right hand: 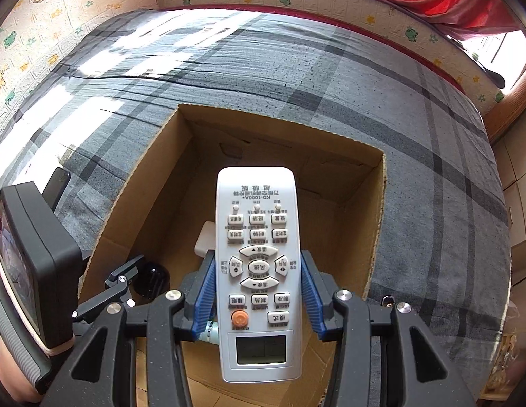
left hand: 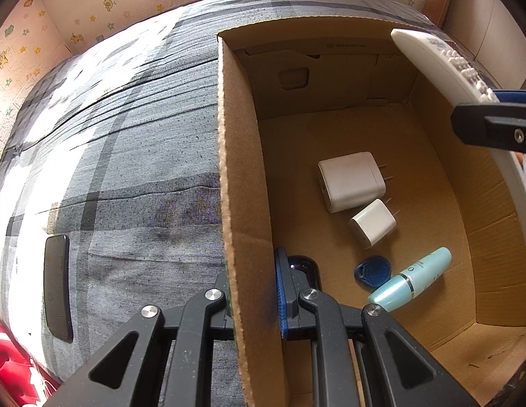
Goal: Organize rigid objects
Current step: 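Lift the white remote and carry it into the box, then lower the remote onto the box floor and open the right gripper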
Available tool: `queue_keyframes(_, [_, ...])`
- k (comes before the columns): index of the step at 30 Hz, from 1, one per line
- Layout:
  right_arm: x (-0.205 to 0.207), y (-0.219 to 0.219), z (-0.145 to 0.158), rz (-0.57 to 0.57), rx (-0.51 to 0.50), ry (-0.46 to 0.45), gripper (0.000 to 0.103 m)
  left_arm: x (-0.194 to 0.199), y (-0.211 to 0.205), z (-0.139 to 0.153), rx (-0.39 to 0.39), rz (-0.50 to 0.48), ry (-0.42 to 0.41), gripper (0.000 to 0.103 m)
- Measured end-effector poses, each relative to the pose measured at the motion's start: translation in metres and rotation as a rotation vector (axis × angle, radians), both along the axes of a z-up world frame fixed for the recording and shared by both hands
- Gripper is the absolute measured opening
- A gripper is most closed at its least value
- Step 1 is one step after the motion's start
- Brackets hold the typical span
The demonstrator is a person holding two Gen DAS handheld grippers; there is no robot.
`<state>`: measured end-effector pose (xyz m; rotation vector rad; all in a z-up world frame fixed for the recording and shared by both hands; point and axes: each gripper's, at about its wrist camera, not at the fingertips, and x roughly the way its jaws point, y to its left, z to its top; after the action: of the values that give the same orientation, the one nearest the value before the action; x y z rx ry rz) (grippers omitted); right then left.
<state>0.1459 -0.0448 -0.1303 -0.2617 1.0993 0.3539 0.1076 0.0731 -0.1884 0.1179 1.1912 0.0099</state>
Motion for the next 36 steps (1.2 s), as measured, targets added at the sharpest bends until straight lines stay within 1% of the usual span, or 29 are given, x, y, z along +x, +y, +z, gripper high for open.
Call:
queue_keyframes(9, [0.002, 0.014, -0.036, 0.005, -0.040, 0.073, 0.050, 0.000, 0.000, 0.000, 0.000, 0.000, 0.000, 0.015])
queue_keyframes(19, [0.003, 0.015, -0.064, -0.005, -0.060, 0.144, 0.050, 0.000, 0.000, 0.000, 0.000, 0.000, 0.000, 0.015])
queue_keyframes(29, [0.007, 0.013, -0.069, -0.005, -0.051, 0.161, 0.050, 0.000, 0.001, -0.001, -0.001, 0.000, 0.001, 0.015])
queue_keyframes(36, [0.005, 0.007, -0.056, -0.007, -0.029, 0.129, 0.052, 0.001, 0.001, -0.001, 0.003, -0.001, 0.002, 0.015])
